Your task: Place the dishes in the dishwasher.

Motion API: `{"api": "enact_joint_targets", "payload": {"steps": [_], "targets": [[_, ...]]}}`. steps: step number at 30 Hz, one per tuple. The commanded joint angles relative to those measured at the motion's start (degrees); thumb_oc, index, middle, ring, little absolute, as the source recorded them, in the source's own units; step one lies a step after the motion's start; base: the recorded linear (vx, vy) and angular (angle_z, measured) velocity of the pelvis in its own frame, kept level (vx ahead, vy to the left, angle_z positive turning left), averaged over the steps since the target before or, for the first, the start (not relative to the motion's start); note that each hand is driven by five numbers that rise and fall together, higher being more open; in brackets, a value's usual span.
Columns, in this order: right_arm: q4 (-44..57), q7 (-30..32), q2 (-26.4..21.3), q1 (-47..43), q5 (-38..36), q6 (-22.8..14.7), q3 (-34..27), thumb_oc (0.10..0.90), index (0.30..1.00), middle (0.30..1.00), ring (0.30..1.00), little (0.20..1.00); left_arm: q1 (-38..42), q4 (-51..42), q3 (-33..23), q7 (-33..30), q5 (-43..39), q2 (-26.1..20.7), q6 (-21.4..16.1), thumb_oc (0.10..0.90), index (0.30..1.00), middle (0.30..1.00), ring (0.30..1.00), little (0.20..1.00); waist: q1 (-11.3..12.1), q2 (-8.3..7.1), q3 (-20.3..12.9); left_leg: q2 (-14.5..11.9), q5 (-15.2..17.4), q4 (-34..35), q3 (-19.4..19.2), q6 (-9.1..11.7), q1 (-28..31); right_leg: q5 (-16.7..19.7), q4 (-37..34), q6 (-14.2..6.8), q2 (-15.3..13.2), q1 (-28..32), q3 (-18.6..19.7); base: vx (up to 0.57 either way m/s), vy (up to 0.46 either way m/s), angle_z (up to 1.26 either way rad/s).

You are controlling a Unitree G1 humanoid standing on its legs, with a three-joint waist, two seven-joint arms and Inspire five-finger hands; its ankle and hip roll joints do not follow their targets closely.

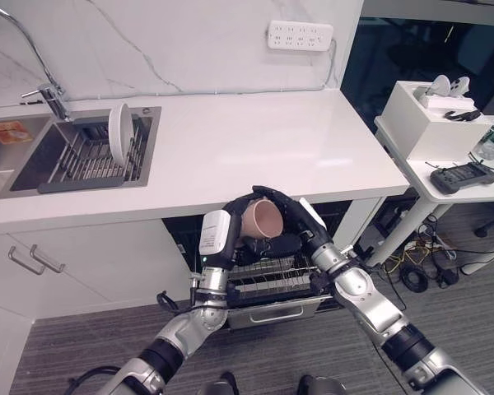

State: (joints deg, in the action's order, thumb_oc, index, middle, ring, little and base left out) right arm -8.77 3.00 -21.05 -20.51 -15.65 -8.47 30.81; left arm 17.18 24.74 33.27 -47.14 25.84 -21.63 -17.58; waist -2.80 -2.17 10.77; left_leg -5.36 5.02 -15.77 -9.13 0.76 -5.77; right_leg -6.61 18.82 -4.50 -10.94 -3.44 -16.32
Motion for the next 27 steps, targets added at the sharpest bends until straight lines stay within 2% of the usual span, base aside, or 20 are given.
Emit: {"api": "enact_joint_targets", "payload": {"steps": [1, 11, 16, 19, 20, 21, 25, 26, 27], "targets": [[4.3, -1.7, 2.3, -6.6, 3.0, -4.4, 5.2, 0.4, 0.3, 0.3, 0.3, 0.3, 13.8, -12.2, 6.5, -1.7, 3.6, 4.0, -8.6, 0.4, 0.3, 0.3, 0.3, 0.3, 1.0, 0.27, -1.8, -0.9, 8.5, -1.4, 0.7, 0.7, 4.2, -4.5, -1.6, -2.5, 0.9, 4.0, 5.3, 0.0, 0.0, 0.0], [4.5, 0.9, 2.8, -6.2, 2.0, -6.8, 4.7, 0.4, 0.3, 0.3, 0.3, 0.3, 13.4, -12.5, 6.8, 0.1, -0.1, 4.3, -10.7, 0.4, 0.3, 0.3, 0.3, 0.3, 1.3, 0.46, -1.4, -0.8, 8.5, -1.4, 1.1, 0.7, 4.0, -4.6, -1.6, -2.3, 1.0, 4.1, 5.2, 0.0, -0.001, 0.0], [4.9, 2.5, 3.2, -6.3, 0.8, -8.8, 3.9, 0.4, 0.3, 0.3, 0.3, 0.3, 12.7, -12.4, 6.7, 1.8, -3.3, 4.9, -13.1, 0.4, 0.3, 0.3, 0.3, 0.3, 1.3, 0.55, -1.4, -0.8, 8.4, -1.4, 1.3, 0.7, 4.1, -4.8, -1.6, -2.0, 1.3, 4.4, 5.2, 0.0, -0.009, 0.07], [5.2, 3.6, 3.7, -6.2, -0.1, -11.0, 2.9, 0.4, 0.3, 0.3, 0.3, 0.3, 11.6, -12.2, 6.2, 5.7, -9.4, 5.9, -16.6, 0.4, 0.3, 0.3, 0.3, 0.3, 1.4, 0.64, -1.4, -0.8, 8.4, -1.4, 1.4, 0.7, 4.2, -4.9, -1.6, -1.9, 1.4, 4.6, 5.1, 0.01, -0.003, 0.09], [5.2, 3.7, 3.8, -6.2, -0.1, -11.3, 2.8, 0.4, 0.3, 0.3, 0.3, 0.3, 11.5, -12.3, 6.2, 6.3, -10.6, 6.0, -16.9, 0.4, 0.3, 0.3, 0.3, 0.3, 1.4, 0.63, -1.4, -0.8, 8.4, -1.4, 1.4, 0.7, 4.2, -4.9, -1.6, -1.9, 1.4, 4.6, 5.1, 0.02, -0.007, 0.07], [5.4, 3.4, 4.0, -6.0, -0.5, -12.9, 2.2, 0.4, 0.3, 0.3, 0.3, 0.3, 10.8, -12.5, 6.0, 8.7, -15.2, 6.7, -17.2, 0.4, 0.3, 0.3, 0.3, 0.3, 1.4, 0.62, -1.5, -0.8, 8.3, -1.4, 1.5, 0.8, 4.2, -4.9, -1.6, -1.8, 1.5, 4.7, 5.0, 0.01, -0.006, 0.05], [6.6, 2.8, 4.4, -5.8, -1.5, -13.3, 1.3, 0.4, 0.3, 0.3, 0.3, 0.3, 9.6, -12.9, 5.5, 10.7, -18.0, 7.9, -18.4, 0.4, 0.3, 0.3, 0.3, 0.3, 1.5, 0.6, -1.5, -0.9, 8.3, -1.4, 1.4, 0.8, 4.2, -4.9, -1.6, -1.7, 1.5, 4.7, 4.8, 0.01, -0.006, 0.07], [7.0, 2.3, 4.5, -5.7, -2.3, -12.7, 1.2, 0.4, 0.3, 0.3, 0.3, 0.3, 9.4, -13.1, 5.5, 10.5, -17.4, 8.1, -18.9, 0.471, 0.406, 0.406, 0.406, 0.406, 1.5, 0.61, -1.6, -0.9, 8.3, -1.4, 1.4, 0.8, 4.1, -5.0, -1.6, -1.6, 1.5, 4.8, 4.7, 0.0, -0.006, 0.03], [7.3, 1.8, 4.6, -5.7, -3.5, -12.7, 1.1, 0.4, 0.3, 0.3, 0.3, 0.3, 9.3, -13.8, 5.6, 10.2, -16.5, 8.3, -19.4, 0.711, 0.766, 0.766, 0.766, 0.766, 1.5, 0.57, -1.6, -1.0, 8.3, -1.4, 1.4, 0.8, 4.1, -5.0, -1.6, -1.6, 1.5, 4.8, 4.6, 0.0, 0.0, 0.0]]}}
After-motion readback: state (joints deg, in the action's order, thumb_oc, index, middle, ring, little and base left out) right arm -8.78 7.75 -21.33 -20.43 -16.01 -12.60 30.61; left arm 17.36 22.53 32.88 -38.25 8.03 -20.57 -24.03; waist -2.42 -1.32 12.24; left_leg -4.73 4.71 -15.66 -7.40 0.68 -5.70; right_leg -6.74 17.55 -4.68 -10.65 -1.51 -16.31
